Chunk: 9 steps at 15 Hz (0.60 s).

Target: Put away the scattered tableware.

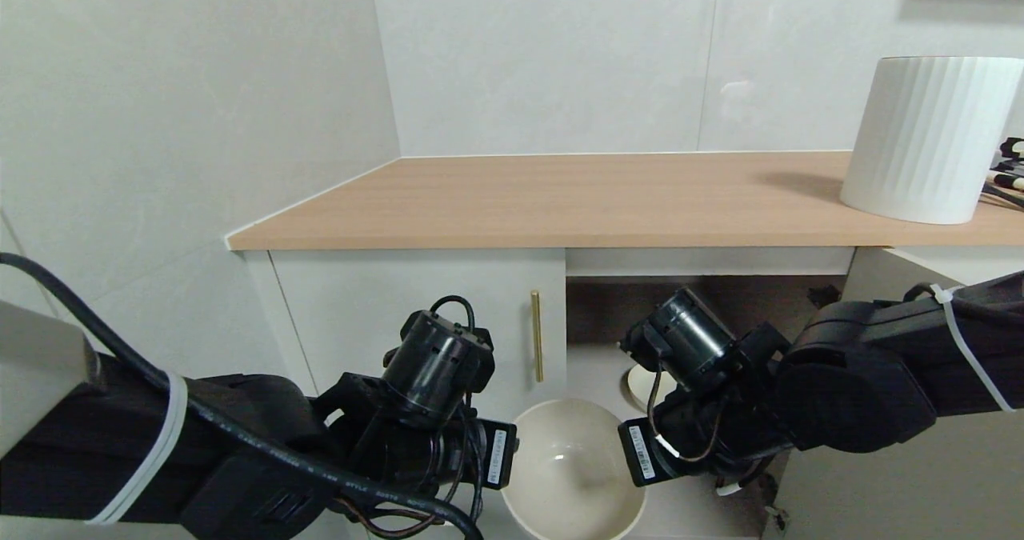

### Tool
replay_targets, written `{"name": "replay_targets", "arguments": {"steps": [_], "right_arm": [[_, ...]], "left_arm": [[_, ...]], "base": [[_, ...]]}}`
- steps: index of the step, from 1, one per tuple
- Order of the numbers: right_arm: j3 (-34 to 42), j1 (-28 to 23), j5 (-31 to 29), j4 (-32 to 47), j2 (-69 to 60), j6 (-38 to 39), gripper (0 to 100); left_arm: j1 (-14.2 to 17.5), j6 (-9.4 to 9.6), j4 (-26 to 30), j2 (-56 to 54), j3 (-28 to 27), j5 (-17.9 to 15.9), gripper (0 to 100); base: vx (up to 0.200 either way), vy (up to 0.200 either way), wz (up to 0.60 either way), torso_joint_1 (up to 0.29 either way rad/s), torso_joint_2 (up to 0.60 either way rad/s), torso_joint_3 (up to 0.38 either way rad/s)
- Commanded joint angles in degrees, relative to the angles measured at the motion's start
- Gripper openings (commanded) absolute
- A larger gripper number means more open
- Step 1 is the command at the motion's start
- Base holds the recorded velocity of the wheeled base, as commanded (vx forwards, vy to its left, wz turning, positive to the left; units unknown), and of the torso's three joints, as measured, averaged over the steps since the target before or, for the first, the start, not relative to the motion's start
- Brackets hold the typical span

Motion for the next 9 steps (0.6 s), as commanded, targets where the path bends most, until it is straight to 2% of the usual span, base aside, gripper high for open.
{"name": "replay_targets", "arguments": {"steps": [1, 3, 5, 7, 9], "right_arm": [[0.1, 0.1, 0.2, -0.4, 0.2, 0.0, 0], [1.0, 0.4, -0.3, -0.5, 0.2, -0.1, 0], [3.4, 0.4, -2.5, -4.8, 0.3, -0.1, 0], [8.0, 0.4, -3.9, -13.3, 0.6, -0.4, 0], [15.7, -0.3, -7.7, -28.0, 3.7, -3.4, 0]], "left_arm": [[-0.1, -0.05, -0.3, 0.0, -0.1, -0.3, 100], [-0.1, -0.05, -0.3, -0.2, -0.1, -0.3, 100], [0.0, -0.05, -0.4, -0.3, -0.1, -0.3, 100], [0.0, -0.05, -0.4, -0.5, -0.1, -0.3, 100], [0.1, -0.05, -0.3, -0.7, -0.1, -0.3, 100]], "base": [[0.000, 0.000, 0.00, 0.000, 0.00, 0.000], [0.000, 0.000, 0.00, 0.000, 0.00, 0.000], [0.000, 0.000, 0.00, 0.000, 0.00, 0.000], [0.000, 0.000, 0.00, 0.000, 0.00, 0.000], [0.000, 0.000, 0.00, 0.000, 0.00, 0.000]]}}
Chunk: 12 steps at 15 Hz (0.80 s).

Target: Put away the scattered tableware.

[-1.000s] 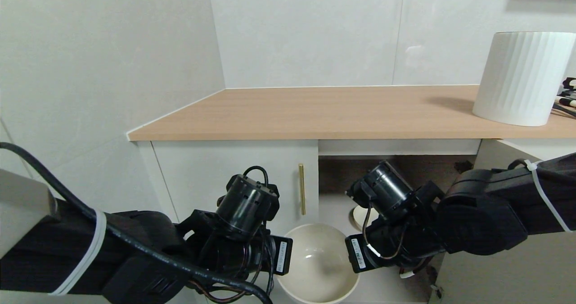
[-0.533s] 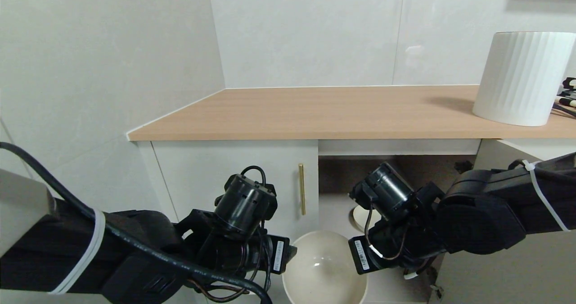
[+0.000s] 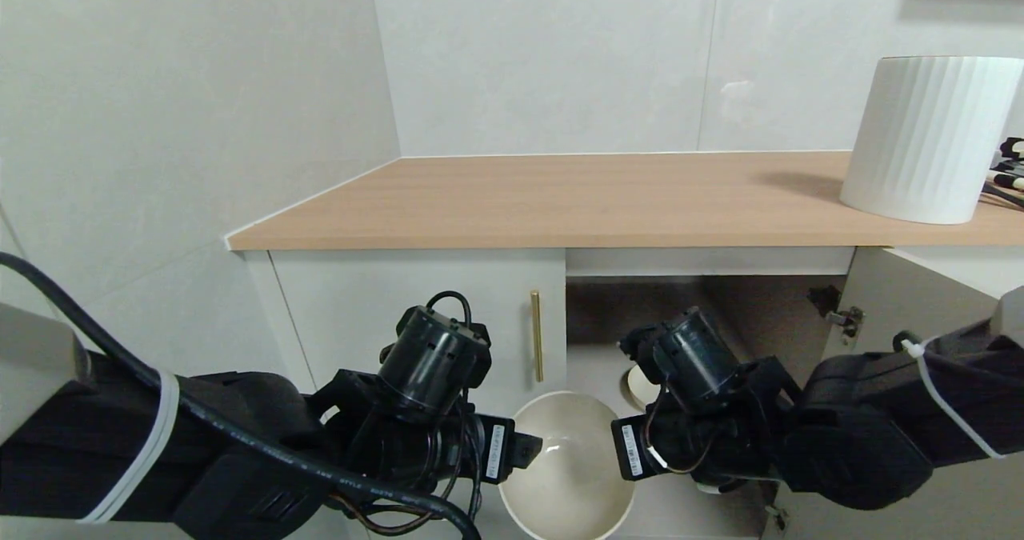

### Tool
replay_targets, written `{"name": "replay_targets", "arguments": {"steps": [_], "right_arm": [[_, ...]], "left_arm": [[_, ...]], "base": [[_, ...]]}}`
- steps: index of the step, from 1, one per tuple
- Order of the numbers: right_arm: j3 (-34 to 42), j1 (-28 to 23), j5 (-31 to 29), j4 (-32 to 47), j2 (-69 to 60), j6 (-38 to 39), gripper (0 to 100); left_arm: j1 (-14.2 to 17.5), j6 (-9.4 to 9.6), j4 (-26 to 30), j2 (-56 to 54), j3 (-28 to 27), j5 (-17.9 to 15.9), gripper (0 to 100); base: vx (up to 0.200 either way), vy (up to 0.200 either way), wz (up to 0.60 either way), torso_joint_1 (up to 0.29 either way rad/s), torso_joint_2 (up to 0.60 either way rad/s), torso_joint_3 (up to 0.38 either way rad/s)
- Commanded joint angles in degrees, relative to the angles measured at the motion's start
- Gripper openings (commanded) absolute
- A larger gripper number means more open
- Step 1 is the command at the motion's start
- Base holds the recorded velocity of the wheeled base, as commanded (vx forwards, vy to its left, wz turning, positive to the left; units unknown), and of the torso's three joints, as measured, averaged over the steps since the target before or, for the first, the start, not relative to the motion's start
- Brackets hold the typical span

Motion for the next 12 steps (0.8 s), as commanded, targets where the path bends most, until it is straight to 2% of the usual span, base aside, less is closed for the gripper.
{"name": "replay_targets", "arguments": {"steps": [1, 3, 8, 12], "right_arm": [[6.4, -1.8, -3.6, -10.3, 5.5, -2.4, 0], [7.5, -4.7, -4.2, -17.4, 8.7, -2.5, 0], [6.2, -15.6, -4.0, -24.8, 12.7, -2.7, 0], [1.5, -21.2, -3.7, -25.2, 16.9, -2.7, 0]], "left_arm": [[0.0, -0.03, 0.0, -0.2, 0.0, 0.1, 100], [0.1, -0.03, 0.0, -0.3, 0.0, 0.9, 100], [0.1, 0.06, 0.0, -0.8, -0.1, 1.7, 100], [0.2, -0.03, 0.0, -1.1, -0.1, 1.8, 100]], "base": [[0.000, 0.000, 0.00, 0.000, 0.00, 0.000], [0.000, 0.000, 0.00, 0.000, 0.00, 0.000], [0.000, 0.000, 0.00, 0.000, 0.00, 0.000], [0.000, 0.000, 0.00, 0.000, 0.00, 0.000]]}}
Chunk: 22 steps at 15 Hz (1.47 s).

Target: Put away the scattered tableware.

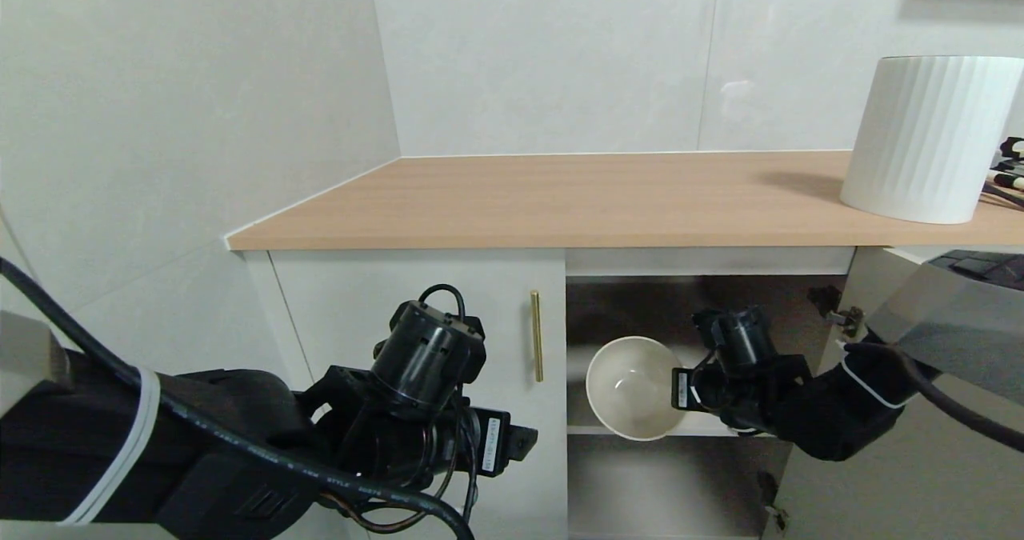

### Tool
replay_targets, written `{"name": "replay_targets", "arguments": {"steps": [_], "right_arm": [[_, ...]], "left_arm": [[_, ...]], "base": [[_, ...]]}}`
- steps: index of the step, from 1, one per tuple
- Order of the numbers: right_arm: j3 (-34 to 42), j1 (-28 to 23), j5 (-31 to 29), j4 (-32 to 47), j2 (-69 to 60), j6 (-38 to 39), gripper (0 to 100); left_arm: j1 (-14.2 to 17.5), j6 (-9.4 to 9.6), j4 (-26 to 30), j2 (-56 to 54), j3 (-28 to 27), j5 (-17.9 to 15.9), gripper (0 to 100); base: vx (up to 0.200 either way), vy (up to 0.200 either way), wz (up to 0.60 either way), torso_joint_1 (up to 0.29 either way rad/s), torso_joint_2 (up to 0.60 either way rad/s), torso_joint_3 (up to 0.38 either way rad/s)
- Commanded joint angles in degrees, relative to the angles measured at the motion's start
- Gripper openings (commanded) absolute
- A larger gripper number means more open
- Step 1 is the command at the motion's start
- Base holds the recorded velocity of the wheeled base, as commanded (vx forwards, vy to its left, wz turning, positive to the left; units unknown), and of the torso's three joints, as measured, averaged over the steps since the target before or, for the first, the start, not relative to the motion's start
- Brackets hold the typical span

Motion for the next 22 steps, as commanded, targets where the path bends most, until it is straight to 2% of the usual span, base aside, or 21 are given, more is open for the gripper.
{"name": "replay_targets", "arguments": {"steps": [1, 22], "right_arm": [[-2.7, -2.3, 0.0, -0.1, 4.1, 0.1, 0], [-13.9, -8.5, -2.2, 0.2, 12.6, 2.4, 0]], "left_arm": [[0.1, -0.03, 0.0, -0.2, 0.0, 0.0, 100], [0.1, -0.03, -0.1, 0.3, 0.0, 0.1, 100]], "base": [[0.000, 0.000, 0.00, 0.000, 0.00, 0.000], [0.000, 0.000, 0.00, 0.000, 0.00, 0.000]]}}
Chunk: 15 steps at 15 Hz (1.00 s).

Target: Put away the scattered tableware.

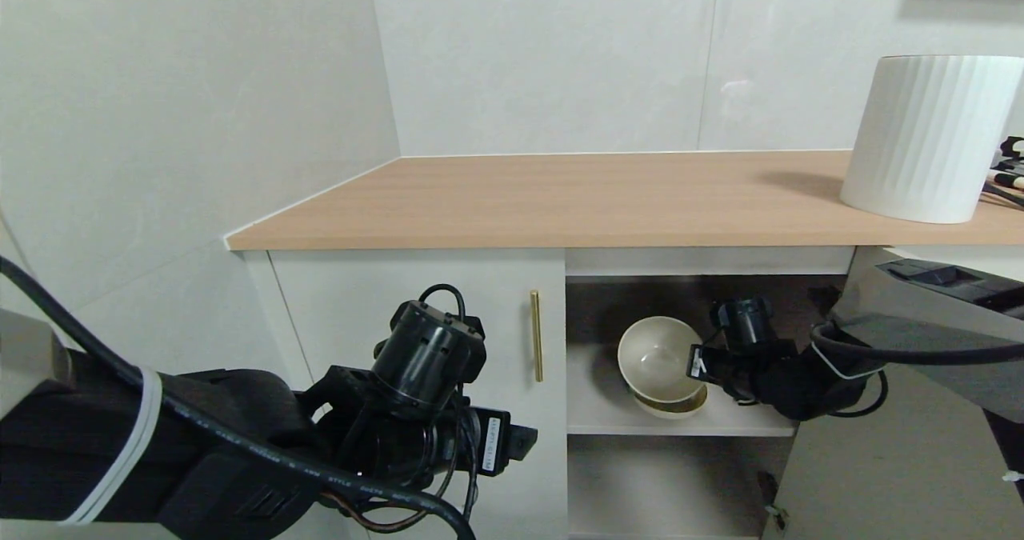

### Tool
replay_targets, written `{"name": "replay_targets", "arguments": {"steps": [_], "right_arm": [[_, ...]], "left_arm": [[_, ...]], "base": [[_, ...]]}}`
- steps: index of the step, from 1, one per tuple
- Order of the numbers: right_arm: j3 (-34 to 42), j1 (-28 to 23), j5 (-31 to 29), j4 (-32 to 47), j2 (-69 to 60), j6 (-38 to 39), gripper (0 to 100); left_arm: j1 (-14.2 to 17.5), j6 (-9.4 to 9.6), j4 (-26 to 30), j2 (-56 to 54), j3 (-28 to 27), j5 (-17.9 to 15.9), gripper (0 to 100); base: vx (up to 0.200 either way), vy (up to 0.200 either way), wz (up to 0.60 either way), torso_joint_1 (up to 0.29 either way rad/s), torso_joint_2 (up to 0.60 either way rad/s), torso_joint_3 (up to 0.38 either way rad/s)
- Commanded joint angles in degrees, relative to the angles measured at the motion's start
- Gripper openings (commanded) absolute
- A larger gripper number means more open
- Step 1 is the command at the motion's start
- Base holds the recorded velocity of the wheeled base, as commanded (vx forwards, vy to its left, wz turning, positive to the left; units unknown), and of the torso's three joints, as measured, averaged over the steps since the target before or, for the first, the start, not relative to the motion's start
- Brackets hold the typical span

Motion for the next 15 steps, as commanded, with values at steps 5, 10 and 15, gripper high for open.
{"name": "replay_targets", "arguments": {"steps": [5, 10, 15], "right_arm": [[-1.2, -0.2, -0.4, 0.1, 2.2, -0.1, 0], [-2.1, -0.6, -1.0, 1.6, 3.1, -0.2, 0], [-2.2, -0.9, -1.6, 1.8, 3.3, -0.2, 0]], "left_arm": [[0.0, -0.02, 0.0, 0.1, 0.0, 0.1, 100], [0.0, -0.02, 0.0, 0.2, 0.1, 0.1, 100], [0.0, -0.02, 0.0, 0.3, 0.0, 0.1, 100]], "base": [[0.000, 0.000, 0.00, 0.000, 0.00, 0.000], [0.000, 0.000, 0.00, 0.000, 0.00, 0.000], [0.000, 0.000, 0.00, 0.000, 0.00, 0.000]]}}
